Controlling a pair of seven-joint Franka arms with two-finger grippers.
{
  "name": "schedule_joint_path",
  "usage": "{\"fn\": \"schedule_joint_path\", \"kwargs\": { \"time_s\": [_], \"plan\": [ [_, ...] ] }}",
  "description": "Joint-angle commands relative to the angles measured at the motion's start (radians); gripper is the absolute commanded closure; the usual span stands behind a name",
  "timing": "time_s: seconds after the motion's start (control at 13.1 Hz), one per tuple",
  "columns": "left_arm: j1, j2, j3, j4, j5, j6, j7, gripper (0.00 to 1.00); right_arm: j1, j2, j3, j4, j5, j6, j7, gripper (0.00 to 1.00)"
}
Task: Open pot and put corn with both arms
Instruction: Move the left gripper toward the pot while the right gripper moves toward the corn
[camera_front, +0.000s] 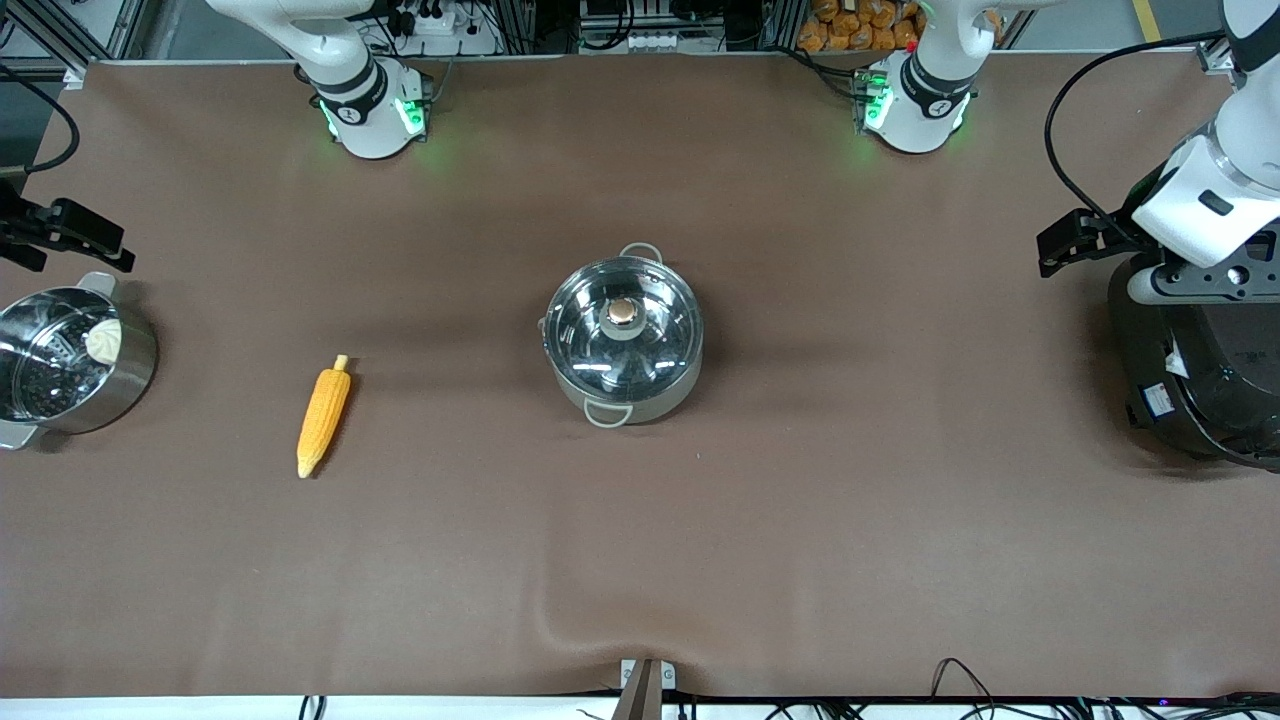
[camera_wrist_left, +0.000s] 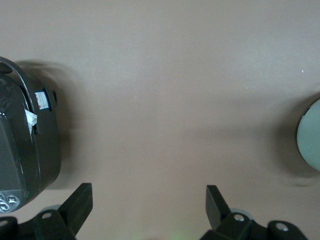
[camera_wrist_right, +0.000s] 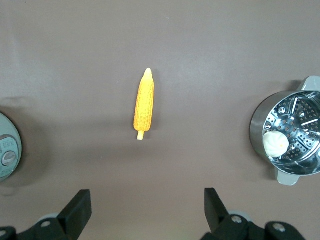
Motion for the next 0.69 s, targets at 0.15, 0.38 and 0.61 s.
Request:
{"fn": "schedule_joint_path", "kwargs": {
  "time_s": [0.15, 0.38, 0.61],
  "plan": [
    [0.008, 0.003, -0.001, 0.018, -0.027, -0.022, 0.023, 0.00, 0.006, -0.022, 0.002, -0.018, -0.002, -0.005, 0.021, 0.00],
    [0.005, 0.036, -0.001, 0.027, -0.025, -0.018, 0.037, 0.00, 0.007, -0.021, 0.002, -0.018, -0.002, -0.010, 0.021, 0.00],
    [-0.033, 0.098, -0.012, 0.040, -0.024, 0.022, 0.017, 0.00, 0.014, 0.016, 0.002, -0.018, -0.002, 0.012, 0.024, 0.00]
  ]
}}
